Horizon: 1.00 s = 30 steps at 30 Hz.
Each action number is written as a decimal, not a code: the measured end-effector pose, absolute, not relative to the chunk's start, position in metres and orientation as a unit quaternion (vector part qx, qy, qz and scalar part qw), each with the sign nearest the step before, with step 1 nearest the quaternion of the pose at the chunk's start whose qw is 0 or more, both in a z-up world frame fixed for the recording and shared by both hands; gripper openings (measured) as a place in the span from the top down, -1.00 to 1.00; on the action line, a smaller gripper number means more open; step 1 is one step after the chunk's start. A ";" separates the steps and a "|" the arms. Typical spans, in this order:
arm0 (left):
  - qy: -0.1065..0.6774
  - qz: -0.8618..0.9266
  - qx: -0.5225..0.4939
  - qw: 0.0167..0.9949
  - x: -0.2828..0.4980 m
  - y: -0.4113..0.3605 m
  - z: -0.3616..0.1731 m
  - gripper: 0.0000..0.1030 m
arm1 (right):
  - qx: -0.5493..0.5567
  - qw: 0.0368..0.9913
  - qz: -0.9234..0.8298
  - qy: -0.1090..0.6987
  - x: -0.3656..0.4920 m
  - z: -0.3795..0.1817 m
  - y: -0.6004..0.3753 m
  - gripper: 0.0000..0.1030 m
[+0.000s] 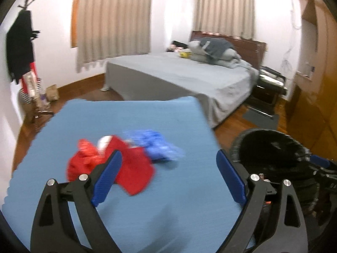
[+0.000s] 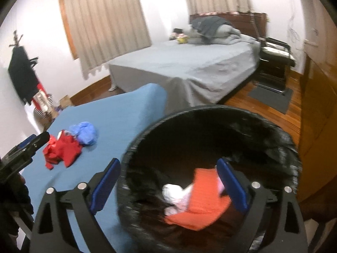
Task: Collect trash
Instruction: 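Return both tools to the mat and grasp the red cloth with the right tool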
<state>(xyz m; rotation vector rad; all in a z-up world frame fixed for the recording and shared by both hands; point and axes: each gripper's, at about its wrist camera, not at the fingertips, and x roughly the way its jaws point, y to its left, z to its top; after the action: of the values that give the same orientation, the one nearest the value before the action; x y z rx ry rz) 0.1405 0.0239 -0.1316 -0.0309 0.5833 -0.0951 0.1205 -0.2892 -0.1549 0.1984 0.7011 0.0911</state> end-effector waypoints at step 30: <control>0.312 0.100 -0.067 0.942 0.147 0.196 -0.173 -0.71 | 0.028 0.912 0.201 0.357 0.204 -0.182 -0.081 -0.76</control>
<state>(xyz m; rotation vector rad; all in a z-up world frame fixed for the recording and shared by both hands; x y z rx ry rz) 0.1467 0.1963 -0.1729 -0.1371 0.6371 0.2045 0.2043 -0.0815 -0.1824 0.0572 0.7361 0.4146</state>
